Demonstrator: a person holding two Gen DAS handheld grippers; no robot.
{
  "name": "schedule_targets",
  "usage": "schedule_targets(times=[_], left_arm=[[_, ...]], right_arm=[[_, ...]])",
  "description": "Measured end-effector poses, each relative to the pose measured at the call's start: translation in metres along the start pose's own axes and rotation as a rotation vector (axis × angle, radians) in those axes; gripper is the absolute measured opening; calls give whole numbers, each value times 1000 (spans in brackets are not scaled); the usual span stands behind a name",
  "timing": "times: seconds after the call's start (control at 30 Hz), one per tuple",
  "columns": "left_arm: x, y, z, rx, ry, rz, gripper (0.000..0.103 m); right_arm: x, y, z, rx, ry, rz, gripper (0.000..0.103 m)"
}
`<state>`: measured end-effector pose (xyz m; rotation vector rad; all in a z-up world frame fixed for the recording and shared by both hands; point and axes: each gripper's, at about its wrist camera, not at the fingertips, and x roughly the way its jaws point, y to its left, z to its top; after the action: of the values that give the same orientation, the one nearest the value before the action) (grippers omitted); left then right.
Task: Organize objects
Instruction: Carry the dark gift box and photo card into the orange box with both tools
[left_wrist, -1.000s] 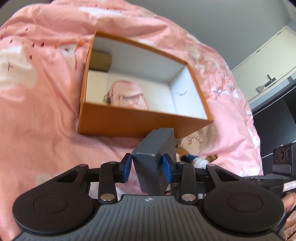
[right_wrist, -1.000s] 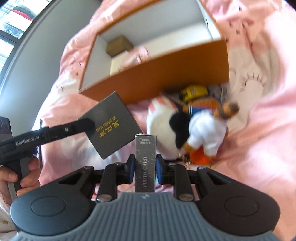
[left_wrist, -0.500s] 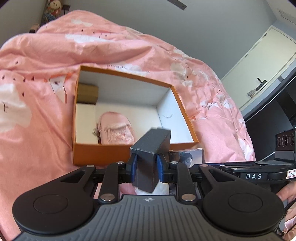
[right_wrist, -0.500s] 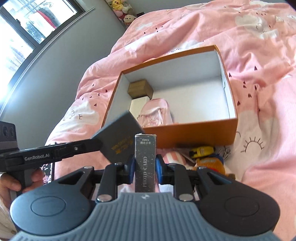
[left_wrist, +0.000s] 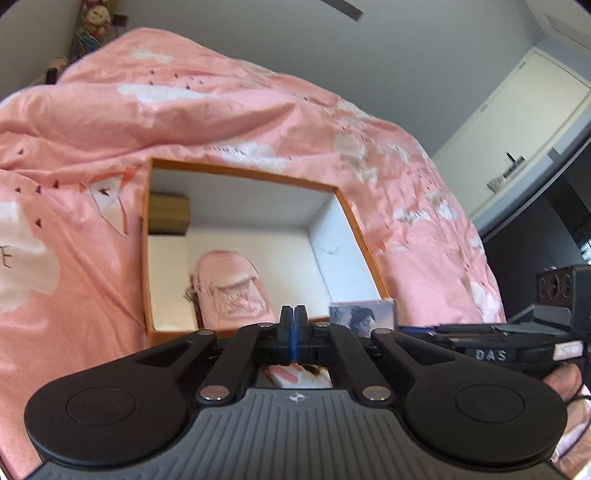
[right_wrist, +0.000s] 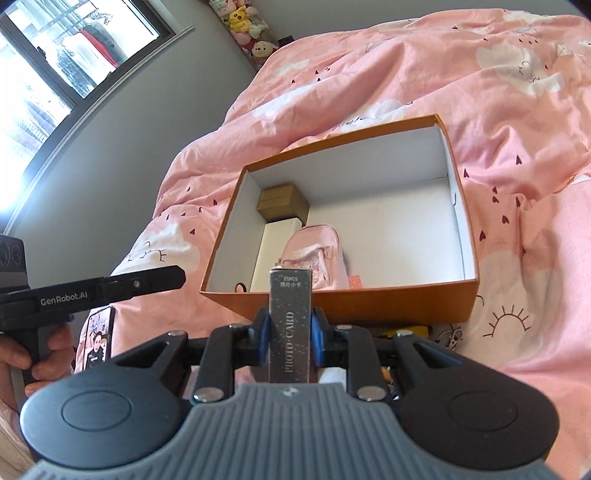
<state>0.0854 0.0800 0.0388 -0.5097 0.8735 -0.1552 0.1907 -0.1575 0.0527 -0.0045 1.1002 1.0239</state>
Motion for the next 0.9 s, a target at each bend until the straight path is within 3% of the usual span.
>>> schedule_targets(times=[0.13, 0.3, 0.4, 0.5, 0.67, 0.9], left_arm=[[8, 0, -17, 83, 74, 46, 10], [30, 17, -43, 68, 186, 98, 45], [46, 20, -60, 117, 243, 143, 57], [62, 35, -74, 22, 291, 160, 58], [75, 64, -82, -208, 270, 147, 64], [95, 84, -79, -354, 294, 129, 73]], right_arm=[[5, -4, -10, 16, 27, 9, 24], [15, -12, -27, 47, 68, 14, 24], [22, -15, -37, 60, 77, 11, 24], [26, -19, -45, 84, 87, 12, 24], [29, -24, -54, 94, 81, -6, 24], [42, -29, -54, 102, 93, -27, 24]])
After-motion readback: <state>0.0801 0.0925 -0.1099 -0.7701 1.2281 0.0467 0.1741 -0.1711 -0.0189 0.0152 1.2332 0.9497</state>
